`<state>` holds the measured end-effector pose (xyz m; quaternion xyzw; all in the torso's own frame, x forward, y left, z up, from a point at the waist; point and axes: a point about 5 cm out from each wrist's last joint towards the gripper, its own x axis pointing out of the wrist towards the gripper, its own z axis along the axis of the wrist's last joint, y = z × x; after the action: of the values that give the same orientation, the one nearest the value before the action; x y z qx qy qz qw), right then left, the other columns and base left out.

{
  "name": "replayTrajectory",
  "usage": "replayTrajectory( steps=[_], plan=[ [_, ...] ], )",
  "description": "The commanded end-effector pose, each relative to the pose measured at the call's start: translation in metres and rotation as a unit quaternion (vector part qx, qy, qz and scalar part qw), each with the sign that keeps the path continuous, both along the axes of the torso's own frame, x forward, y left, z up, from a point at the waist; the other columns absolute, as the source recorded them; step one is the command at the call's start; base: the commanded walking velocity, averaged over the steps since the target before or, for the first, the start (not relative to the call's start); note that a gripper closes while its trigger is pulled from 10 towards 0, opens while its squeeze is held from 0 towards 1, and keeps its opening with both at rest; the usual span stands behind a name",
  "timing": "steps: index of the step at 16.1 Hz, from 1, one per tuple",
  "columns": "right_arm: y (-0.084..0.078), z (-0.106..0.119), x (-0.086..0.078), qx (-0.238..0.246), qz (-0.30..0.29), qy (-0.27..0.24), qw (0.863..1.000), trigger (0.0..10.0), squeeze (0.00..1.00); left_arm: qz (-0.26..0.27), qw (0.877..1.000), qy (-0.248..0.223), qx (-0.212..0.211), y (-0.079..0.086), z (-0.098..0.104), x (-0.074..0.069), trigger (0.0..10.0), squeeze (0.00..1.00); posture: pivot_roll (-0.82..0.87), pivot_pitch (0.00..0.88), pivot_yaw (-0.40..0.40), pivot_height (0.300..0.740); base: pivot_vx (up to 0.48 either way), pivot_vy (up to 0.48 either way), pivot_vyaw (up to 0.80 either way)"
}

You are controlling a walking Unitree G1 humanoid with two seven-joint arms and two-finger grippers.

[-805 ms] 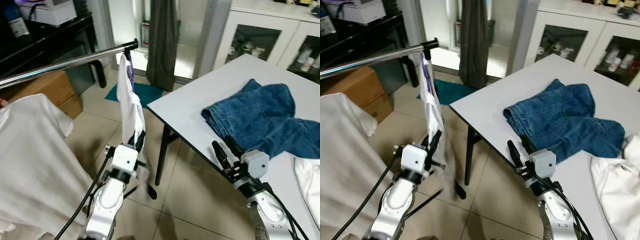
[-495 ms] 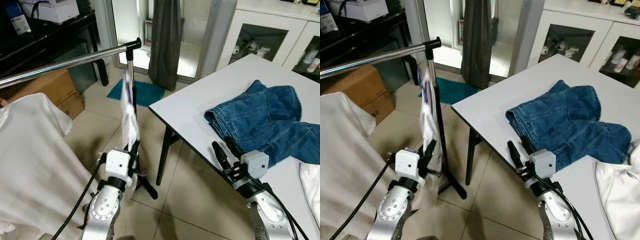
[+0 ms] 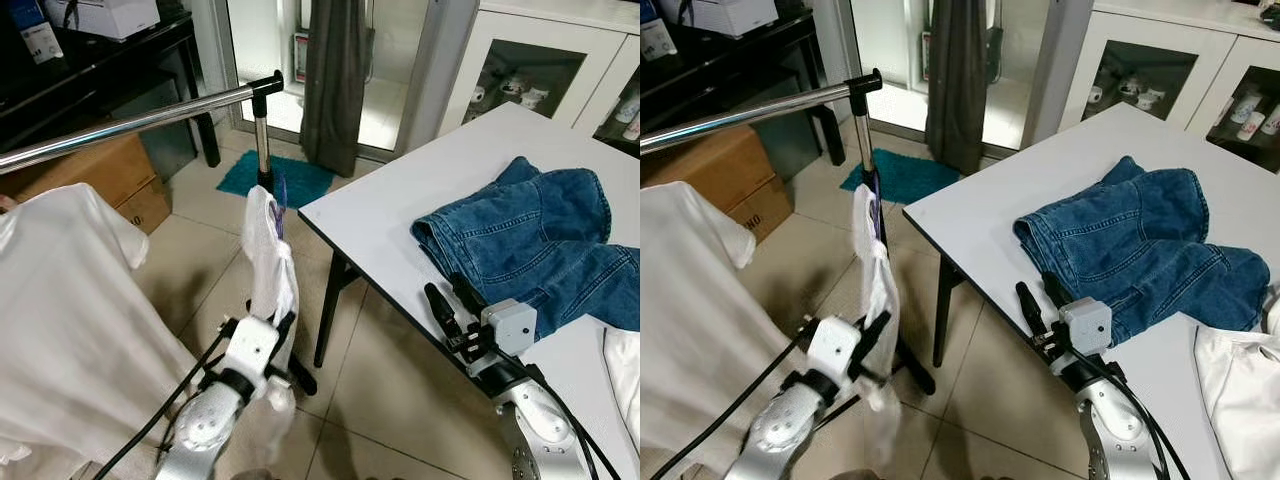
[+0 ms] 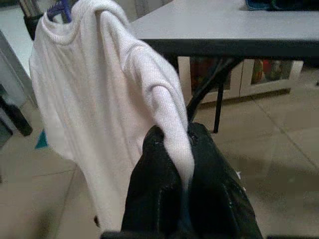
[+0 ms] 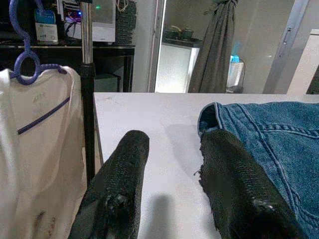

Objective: Hang hanger

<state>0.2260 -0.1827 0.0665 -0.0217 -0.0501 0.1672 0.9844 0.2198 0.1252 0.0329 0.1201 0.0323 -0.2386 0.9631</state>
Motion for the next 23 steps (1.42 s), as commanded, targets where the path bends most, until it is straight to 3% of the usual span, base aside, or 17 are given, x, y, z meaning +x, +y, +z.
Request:
replayTrajectory(
  steps=[1,5,7,8,11,12,14,16,19,21,23],
  plan=[
    [-0.007,0.001,-0.001,-0.004,-0.005,0.001,1.0,10.0,0.0,-0.031,0.997,-0.069,0.003,-0.006,0.02,0.001,10.0,0.0,0.1,0.026,-0.001,0.74,0.0,0.0,0.0],
    [-0.008,0.002,-0.001,-0.007,-0.004,0.001,1.0,10.0,0.0,0.027,0.99,-0.135,-0.004,0.003,0.04,0.005,10.0,0.0,0.1,0.024,-0.005,0.74,0.0,0.0,0.0],
    [-0.008,0.001,-0.001,-0.01,0.002,0.003,1.0,10.0,0.0,-0.002,0.99,-0.141,0.005,-0.006,0.039,0.001,10.0,0.0,0.12,0.013,-0.01,0.74,0.0,0.0,0.0],
    [-0.009,0.001,0.0,-0.015,0.007,0.004,1.0,10.0,0.0,-0.029,0.991,-0.129,0.026,-0.009,0.032,-0.004,10.0,0.0,0.12,0.008,-0.012,0.74,0.0,0.0,0.0],
    [-0.011,0.001,0.001,-0.018,0.008,0.005,1.0,10.0,0.0,-0.044,0.991,-0.119,0.041,-0.007,0.028,-0.007,10.0,0.0,0.12,0.006,-0.014,0.74,0.0,0.0,0.0],
    [-0.011,0.001,0.001,-0.021,0.012,0.007,1.0,10.0,0.0,-0.062,0.996,-0.049,0.037,-0.008,0.008,-0.018,10.0,0.0,0.12,0.006,-0.014,0.74,0.0,0.0,0.0],
    [-0.011,0.001,0.001,-0.022,0.014,0.008,1.0,10.0,0.0,-0.06,0.997,-0.026,0.032,-0.006,-0.001,-0.026,10.0,0.0,0.12,0.006,-0.014,0.74,0.0,0.0,0.0],
    [-0.012,0.0,-0.001,-0.022,0.014,0.01,1.0,10.0,0.0,-0.023,0.996,-0.082,0.027,0.001,0.013,-0.021,10.0,0.0,0.13,0.016,-0.019,0.74,0.0,0.0,0.0],
    [-0.009,0.0,-0.002,-0.02,0.018,0.01,1.0,10.0,0.0,0.046,0.984,-0.169,0.011,0.012,0.048,-0.001,10.0,0.0,0.13,0.018,-0.022,0.74,0.0,0.0,0.0],
    [-0.007,0.002,-0.001,-0.017,0.018,0.005,1.0,10.0,0.0,0.052,0.98,-0.193,0.0,0.011,0.061,0.005,10.0,0.0,0.13,0.018,-0.022,0.74,0.0,0.0,0.0],
    [-0.007,0.01,0.002,-0.006,0.0,-0.013,1.0,10.0,0.0,0.034,0.985,-0.163,-0.037,0.0,0.061,0.006,10.0,0.0,0.13,0.014,-0.018,0.74,0.0,0.0,0.0]
  ],
)
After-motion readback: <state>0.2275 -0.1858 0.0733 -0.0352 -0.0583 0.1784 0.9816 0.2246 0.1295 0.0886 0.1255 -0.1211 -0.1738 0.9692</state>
